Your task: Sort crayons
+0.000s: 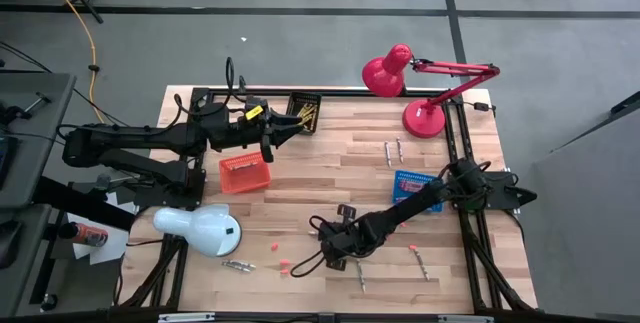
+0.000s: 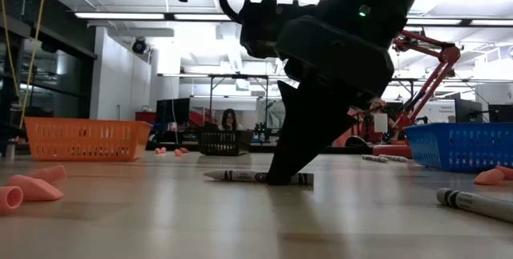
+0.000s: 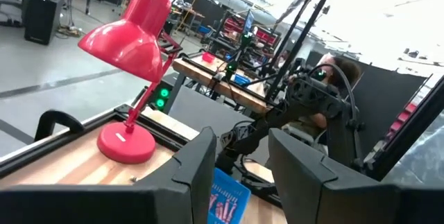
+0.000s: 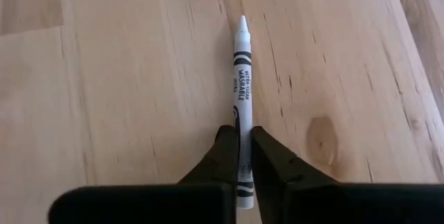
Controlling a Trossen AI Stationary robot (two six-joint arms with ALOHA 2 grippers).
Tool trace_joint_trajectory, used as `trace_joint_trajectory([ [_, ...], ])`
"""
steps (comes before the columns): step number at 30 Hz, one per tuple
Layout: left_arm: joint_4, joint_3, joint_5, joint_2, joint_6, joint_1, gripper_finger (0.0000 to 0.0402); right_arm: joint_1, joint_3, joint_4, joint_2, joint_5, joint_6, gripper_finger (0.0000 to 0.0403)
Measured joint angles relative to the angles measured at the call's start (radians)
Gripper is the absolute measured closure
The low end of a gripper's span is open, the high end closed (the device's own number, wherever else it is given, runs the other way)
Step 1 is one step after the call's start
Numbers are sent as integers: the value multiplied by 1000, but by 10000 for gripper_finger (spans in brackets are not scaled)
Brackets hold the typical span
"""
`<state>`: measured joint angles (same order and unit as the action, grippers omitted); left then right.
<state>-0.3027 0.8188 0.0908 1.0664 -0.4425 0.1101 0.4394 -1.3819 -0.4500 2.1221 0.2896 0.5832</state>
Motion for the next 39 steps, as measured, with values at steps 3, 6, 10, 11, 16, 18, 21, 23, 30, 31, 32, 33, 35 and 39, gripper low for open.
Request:
trace_joint_trajectory([
  [3,0,0,0,0,-1,0,280,1,0,-3,-2,-1,-2,392],
  [6,0,0,0,0,-1,0,280,1,3,-13,-13,-7,-16,397],
  [10,0,0,1,0,0,0,280,1,9,-77,-54,-17,-63,399],
  [11,-2,0,1,0,1,2,280,1,11,-99,-67,-15,-72,399],
  [16,-2,0,2,0,46,9,280,-4,27,-220,-153,41,-119,401],
  [18,-3,0,3,0,76,12,280,-13,86,-233,-201,42,-112,401],
  [21,-3,0,3,0,119,16,280,-26,216,-200,-309,33,-52,402],
  [23,-4,0,0,0,157,23,280,-37,327,-165,-403,19,9,402],
  [30,5,0,-44,0,370,47,280,-107,688,217,-753,-32,169,402],
  [31,13,0,-51,0,396,51,280,-122,724,293,-787,-28,178,402],
  [32,21,0,-58,0,411,54,280,-136,752,373,-815,-23,178,402],
  [33,30,0,-64,0,418,54,280,-153,774,447,-837,-14,168,402],
  [35,56,0,-76,0,414,55,280,-190,795,577,-852,-4,118,402],
  [39,49,-30,-85,9,328,52,283,-282,776,746,-847,-16,-50,402],
])
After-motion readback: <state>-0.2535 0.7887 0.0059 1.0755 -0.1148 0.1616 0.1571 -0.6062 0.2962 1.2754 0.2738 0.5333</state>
